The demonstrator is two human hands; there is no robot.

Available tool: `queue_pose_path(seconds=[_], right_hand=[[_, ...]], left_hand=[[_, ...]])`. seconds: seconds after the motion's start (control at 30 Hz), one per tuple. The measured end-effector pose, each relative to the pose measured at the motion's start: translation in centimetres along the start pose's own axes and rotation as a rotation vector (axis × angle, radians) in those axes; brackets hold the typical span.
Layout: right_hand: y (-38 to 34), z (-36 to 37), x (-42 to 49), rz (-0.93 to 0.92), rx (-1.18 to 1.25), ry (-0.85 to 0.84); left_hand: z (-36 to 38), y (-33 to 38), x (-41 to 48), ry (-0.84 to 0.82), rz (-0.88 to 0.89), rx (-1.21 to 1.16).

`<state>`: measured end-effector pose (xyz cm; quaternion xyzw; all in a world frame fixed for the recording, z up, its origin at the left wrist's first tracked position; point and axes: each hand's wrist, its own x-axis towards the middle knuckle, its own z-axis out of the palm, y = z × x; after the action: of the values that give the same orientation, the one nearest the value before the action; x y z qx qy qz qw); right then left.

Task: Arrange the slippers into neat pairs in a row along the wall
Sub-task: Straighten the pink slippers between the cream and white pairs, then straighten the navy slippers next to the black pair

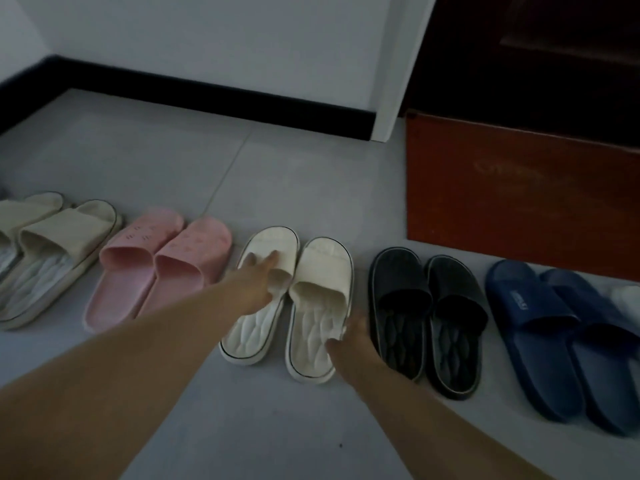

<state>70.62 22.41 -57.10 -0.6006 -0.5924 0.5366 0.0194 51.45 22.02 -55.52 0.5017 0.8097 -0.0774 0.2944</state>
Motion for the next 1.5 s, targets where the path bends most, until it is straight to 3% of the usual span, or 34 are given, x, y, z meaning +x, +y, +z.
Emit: queue_pose_path(seconds=[0.3,0.37,0.43,0.5,0.57,0.77,1.03,1.27,1.5], right_hand=[[1.0,-3.9,-1.1,-0.114,0.142,-0.086],[2.4,-6.2,-1.4,-0.172,0.179,0.018],[4.8,-9.0,-1.2,-0.184,0.158,0.236],[7.0,-12.3,-1.0,-0.143,0.136,0.461],[8.5,-15.5,-0.9,-0.076,0.065,0.554],[10.5,-18.7,0.9,0.005,0.153,0.294],[10.6,-18.9,0.8,-0.06,0.349,0.166],[11.0,-18.6,1.2,-0.049,0.291,0.195],[10.8,-18.9,1.4,-0.033,0.249,0.159]], left_hand=[[0.0,1.8,-0.9,0.118,-0.045,0.028],[0.0,4.5,-1.1,0.248,0.064,0.01],[0.1,8.2,-1.6,0.328,0.239,-0.098],[0.4,12.1,-2.1,0.322,0.376,-0.25],[1.4,15.5,-2.1,0.272,0.439,-0.338],[4.1,19.7,-0.6,-0.022,0.196,-0.378],[4.9,20.1,0.2,0.051,0.111,-0.395],[5.2,21.4,0.5,0.121,0.003,-0.461],[5.3,21.1,0.4,0.126,0.001,-0.473]])
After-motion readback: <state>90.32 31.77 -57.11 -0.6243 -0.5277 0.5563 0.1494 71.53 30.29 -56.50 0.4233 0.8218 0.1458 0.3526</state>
